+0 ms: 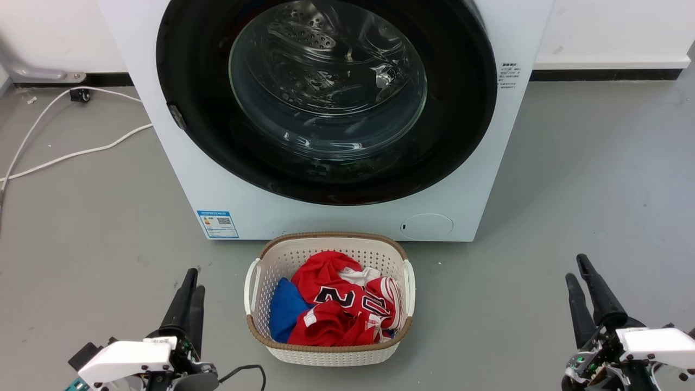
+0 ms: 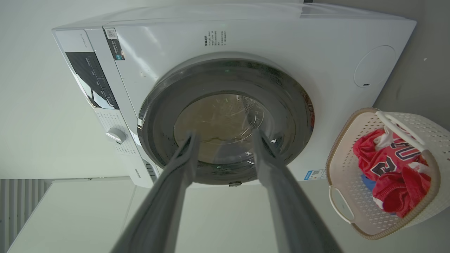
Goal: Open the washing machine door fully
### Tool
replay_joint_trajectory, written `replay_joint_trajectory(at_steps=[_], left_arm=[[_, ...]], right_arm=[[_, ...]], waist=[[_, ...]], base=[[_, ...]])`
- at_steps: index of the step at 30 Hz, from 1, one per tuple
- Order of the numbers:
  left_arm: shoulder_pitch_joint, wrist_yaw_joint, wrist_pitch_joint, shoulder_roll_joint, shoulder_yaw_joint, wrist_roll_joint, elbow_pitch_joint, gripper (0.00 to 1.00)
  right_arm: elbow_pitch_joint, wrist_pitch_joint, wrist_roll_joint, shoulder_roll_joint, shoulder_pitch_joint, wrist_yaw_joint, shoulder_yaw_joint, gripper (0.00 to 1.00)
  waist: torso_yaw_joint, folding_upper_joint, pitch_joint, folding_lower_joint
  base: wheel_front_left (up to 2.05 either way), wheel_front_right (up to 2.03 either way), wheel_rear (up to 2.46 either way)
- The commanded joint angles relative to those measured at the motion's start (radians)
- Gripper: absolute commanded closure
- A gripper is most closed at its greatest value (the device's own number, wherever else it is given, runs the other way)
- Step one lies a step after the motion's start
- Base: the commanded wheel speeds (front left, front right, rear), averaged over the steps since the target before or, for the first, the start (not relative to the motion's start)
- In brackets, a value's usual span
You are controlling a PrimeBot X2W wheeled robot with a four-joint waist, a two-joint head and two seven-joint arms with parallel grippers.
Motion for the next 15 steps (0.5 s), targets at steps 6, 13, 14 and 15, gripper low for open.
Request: replay_joint_trajectory(at_steps=[6,13,14,15], left_arm=[[-0.017,0.0,-0.036,0.002,-0.057,0.02,-0.031,0.0],[-0.023,-0.001,-0.069,0.002,-0.089,0.114,-0.058,0.0],[-0.023,-0.001,-0.073,0.002,-0.09,0.133,-0.063,0.0],[-0.022,-0.001,-0.077,0.002,-0.092,0.156,-0.067,0.0]], right_arm=[[-0.043,-0.03,-0.018,-0.001,0.008,0.0,0.01,0.0],[-0.07,-0.067,-0.078,-0.015,0.024,0.0,0.029,0.0],[-0.073,-0.072,-0.093,-0.018,0.025,0.0,0.033,0.0],[-0.077,-0.077,-0.109,-0.022,0.026,0.0,0.036,0.0]], waist=[[0.0,0.0,0.001,0.0],[0.0,0.0,0.001,0.0],[0.0,0.0,0.002,0.0],[0.0,0.0,0.002,0.0]], base=[[0.0,0.0,0.0],[0.0,0.0,0.0],[0.0,0.0,0.0],[0.0,0.0,0.0]])
